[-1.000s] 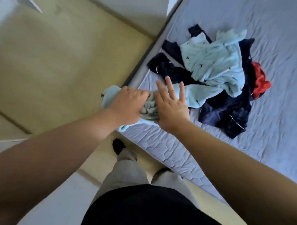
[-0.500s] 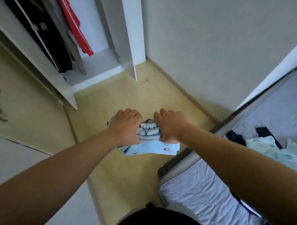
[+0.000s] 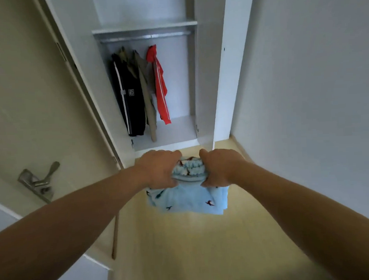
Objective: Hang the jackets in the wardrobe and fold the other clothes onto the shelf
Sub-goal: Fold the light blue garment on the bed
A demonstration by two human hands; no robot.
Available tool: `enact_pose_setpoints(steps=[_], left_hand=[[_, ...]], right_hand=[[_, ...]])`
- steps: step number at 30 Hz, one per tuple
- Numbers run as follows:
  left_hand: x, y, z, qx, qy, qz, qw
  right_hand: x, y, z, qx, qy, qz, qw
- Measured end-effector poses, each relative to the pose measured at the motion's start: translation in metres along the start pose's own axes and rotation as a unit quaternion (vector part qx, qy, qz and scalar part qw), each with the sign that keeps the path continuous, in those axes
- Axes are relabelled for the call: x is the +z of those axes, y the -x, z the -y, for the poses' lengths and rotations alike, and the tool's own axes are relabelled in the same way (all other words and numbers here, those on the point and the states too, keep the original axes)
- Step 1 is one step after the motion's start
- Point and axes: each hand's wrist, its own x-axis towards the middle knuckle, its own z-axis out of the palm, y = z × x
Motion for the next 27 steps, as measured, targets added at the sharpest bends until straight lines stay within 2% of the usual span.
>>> enact_pose_setpoints(steps=[7, 12, 16, 18, 23, 27], left_hand=[[-0.108, -0.1, 0.088, -0.04, -0.011, -0.078, 0.996], [-0.157, -0.175, 0.157, -0.048, -0.021, -0.131, 0.99], [-0.186, -0.244, 0.222, -0.061, -0.046, -0.182, 0.98], [-0.204, -0.282, 0.256, -0.059, -0.036, -0.181, 0.981], [-0.262, -0.385, 0.34, -0.04, 0.005, -0.188, 0.981], [-0.298, -0.465, 0.402, -0.075, 0.03, -0.23, 0.97]], right_hand=[[-0.113, -0.143, -0.066, -0.062, 0.046, -0.091, 0.993], [-0.167, -0.234, -0.097, -0.056, 0.156, -0.183, 0.969], [-0.208, -0.313, -0.118, -0.026, 0.202, -0.22, 0.954], [-0.229, -0.354, -0.128, -0.003, 0.212, -0.224, 0.951], [-0.278, -0.464, -0.163, 0.05, 0.205, -0.256, 0.943], [-0.305, -0.547, -0.192, 0.098, 0.18, -0.324, 0.923]])
